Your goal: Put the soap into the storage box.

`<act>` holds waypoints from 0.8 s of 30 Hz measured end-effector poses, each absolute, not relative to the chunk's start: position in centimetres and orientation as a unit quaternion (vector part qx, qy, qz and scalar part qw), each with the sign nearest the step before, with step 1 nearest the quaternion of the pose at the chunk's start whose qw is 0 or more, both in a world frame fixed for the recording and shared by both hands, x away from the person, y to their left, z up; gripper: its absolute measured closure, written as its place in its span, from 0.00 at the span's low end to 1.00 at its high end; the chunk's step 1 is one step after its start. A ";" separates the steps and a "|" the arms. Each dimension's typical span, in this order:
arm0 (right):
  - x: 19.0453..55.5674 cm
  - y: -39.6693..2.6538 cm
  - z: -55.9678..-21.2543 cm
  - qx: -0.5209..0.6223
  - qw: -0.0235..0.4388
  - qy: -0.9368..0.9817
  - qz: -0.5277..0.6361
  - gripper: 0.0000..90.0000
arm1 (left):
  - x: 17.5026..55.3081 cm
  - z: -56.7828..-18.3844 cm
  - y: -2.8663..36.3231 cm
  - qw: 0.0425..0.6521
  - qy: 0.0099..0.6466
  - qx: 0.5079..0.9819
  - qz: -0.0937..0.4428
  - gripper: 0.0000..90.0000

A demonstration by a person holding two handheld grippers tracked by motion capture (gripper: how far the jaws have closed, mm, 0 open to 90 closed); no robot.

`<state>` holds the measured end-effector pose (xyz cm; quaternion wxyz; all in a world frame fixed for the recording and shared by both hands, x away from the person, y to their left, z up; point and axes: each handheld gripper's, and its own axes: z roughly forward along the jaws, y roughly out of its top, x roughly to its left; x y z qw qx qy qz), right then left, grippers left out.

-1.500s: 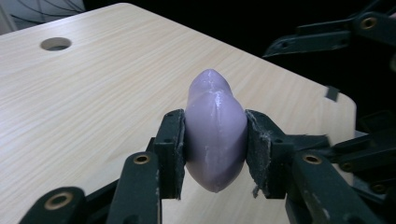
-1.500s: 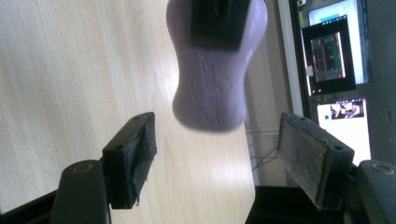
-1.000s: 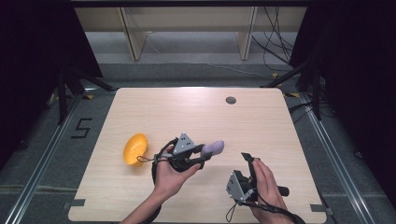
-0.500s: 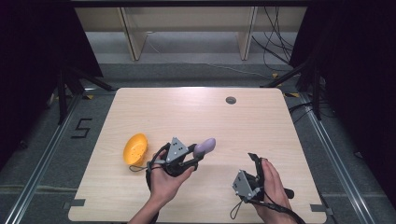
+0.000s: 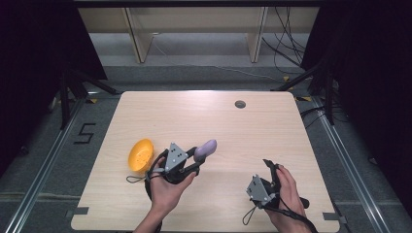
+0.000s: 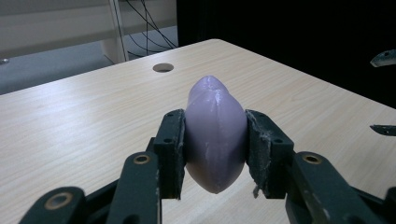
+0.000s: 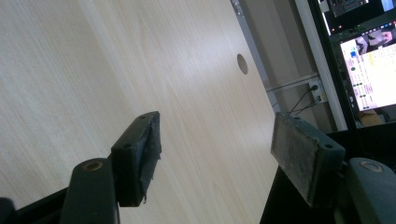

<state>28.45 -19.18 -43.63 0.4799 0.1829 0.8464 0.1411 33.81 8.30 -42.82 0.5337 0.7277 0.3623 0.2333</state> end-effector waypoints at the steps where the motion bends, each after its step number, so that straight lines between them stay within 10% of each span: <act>1: 28.6 -19.4 -43.4 0.158 0.486 0.849 0.136 0.40 | 33.8 -42.8 8.4 0.533 0.361 0.727 0.238 0.66; 24: 28.8 -19.3 -43.5 0.153 0.482 0.851 0.140 0.42 | 33.1 -43.2 10.7 0.531 0.385 0.701 0.280 0.66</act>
